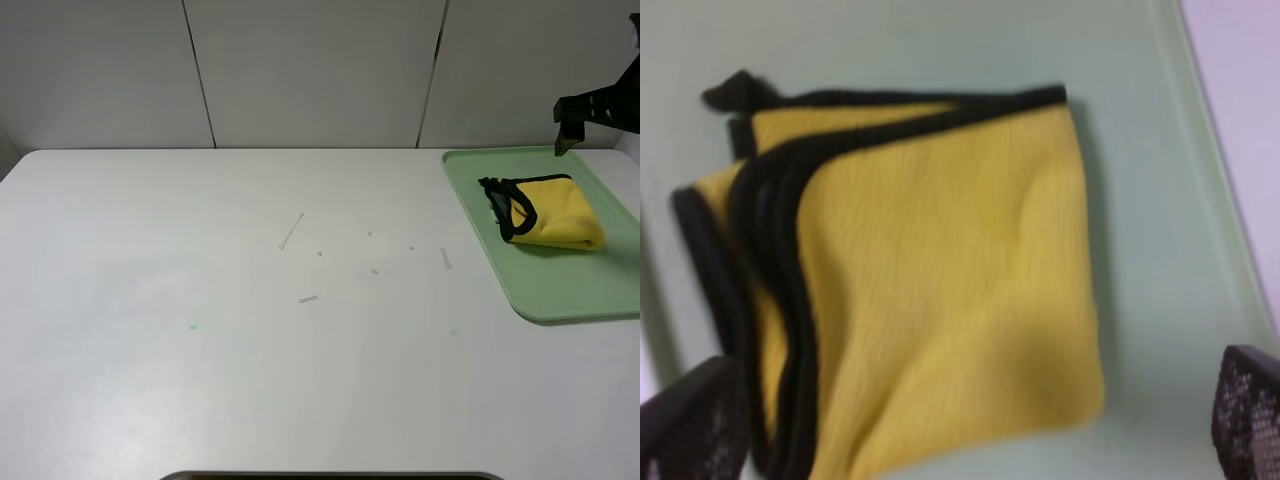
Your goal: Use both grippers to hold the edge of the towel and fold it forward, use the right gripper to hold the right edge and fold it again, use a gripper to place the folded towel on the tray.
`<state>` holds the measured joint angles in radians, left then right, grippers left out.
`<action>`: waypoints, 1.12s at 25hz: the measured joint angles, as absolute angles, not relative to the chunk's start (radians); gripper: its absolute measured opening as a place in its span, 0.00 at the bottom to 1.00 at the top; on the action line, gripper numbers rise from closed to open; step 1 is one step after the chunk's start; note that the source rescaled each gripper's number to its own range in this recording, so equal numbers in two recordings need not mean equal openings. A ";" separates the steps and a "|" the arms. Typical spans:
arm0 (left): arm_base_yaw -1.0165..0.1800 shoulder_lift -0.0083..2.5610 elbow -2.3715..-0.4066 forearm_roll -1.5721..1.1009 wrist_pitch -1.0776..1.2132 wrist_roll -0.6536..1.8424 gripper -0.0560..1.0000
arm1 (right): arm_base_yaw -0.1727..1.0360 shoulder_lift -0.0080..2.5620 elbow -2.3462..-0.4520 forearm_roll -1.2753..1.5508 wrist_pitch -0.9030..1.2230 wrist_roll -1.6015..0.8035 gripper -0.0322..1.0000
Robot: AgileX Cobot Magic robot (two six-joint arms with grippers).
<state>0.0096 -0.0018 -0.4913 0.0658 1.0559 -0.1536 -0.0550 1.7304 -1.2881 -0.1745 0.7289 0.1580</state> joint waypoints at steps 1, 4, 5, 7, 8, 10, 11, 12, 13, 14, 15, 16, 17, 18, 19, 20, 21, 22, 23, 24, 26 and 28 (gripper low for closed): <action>0.010 -0.002 -0.491 0.066 1.056 -0.154 1.00 | -0.055 1.705 -1.288 -0.165 0.773 0.156 1.00; 0.010 -0.002 -0.491 0.066 1.056 -0.154 1.00 | -0.055 1.641 -1.287 -0.148 0.886 0.152 1.00; 0.010 -0.002 -0.491 0.066 1.056 -0.154 1.00 | -0.055 1.619 -1.287 -0.146 0.922 0.151 1.00; 0.010 -0.002 -0.491 0.066 1.056 -0.154 1.00 | -0.055 1.580 -1.287 -0.141 0.979 0.151 1.00; 0.010 -0.002 -0.491 0.066 1.056 -0.154 1.00 | -0.055 1.558 -1.287 -0.139 1.006 0.149 1.00; 0.010 -0.002 -0.491 0.066 1.056 -0.154 1.00 | -0.055 1.516 -1.287 -0.131 1.054 0.139 1.00; 0.010 -0.002 -0.491 0.066 1.056 -0.154 1.00 | -0.055 1.500 -1.287 -0.127 1.080 0.134 1.00; 0.010 -0.002 -0.491 0.066 1.056 -0.154 1.00 | -0.055 1.480 -1.287 -0.124 1.105 0.127 1.00; 0.010 -0.002 -0.491 0.066 1.056 -0.154 1.00 | -0.055 1.460 -1.287 -0.118 1.125 0.119 1.00; 0.010 -0.002 -0.491 0.066 1.056 -0.154 1.00 | -0.055 1.444 -1.287 -0.114 1.146 0.115 1.00; 0.010 -0.002 -0.491 0.066 1.056 -0.154 1.00 | -0.055 1.423 -1.283 -0.113 1.164 0.114 1.00; 0.010 -0.002 -0.491 0.066 1.056 -0.154 1.00 | -0.055 1.399 -1.275 -0.109 1.179 0.114 1.00; 0.010 -0.002 -0.491 0.066 1.056 -0.154 1.00 | -0.055 1.373 -1.264 -0.107 1.188 0.114 1.00; 0.010 -0.002 -0.491 0.066 1.056 -0.154 1.00 | -0.055 1.350 -1.248 -0.104 1.194 0.114 1.00; 0.010 -0.002 -0.491 0.066 1.056 -0.154 1.00 | -0.055 1.322 -1.229 -0.103 1.199 0.114 1.00; 0.010 -0.002 -0.491 0.066 1.056 -0.154 1.00 | -0.055 1.293 -1.205 -0.100 1.204 0.114 1.00; 0.010 -0.002 -0.491 0.066 1.056 -0.154 1.00 | -0.055 1.261 -1.183 -0.092 1.206 0.114 1.00; 0.010 -0.002 -0.491 0.066 1.056 -0.154 1.00 | -0.055 1.235 -1.155 -0.084 1.207 0.113 1.00; 0.010 -0.002 -0.491 0.066 1.056 -0.154 1.00 | -0.055 1.202 -1.125 -0.075 1.208 0.110 1.00; 0.010 -0.002 -0.491 0.066 1.056 -0.154 1.00 | -0.055 1.169 -1.100 -0.065 1.208 0.110 1.00; 0.010 -0.002 -0.491 0.066 1.056 -0.154 1.00 | -0.055 1.108 -1.040 -0.045 1.208 0.110 1.00; 0.010 -0.002 -0.491 0.066 1.056 -0.154 1.00 | -0.055 1.038 -0.987 -0.026 1.207 0.110 1.00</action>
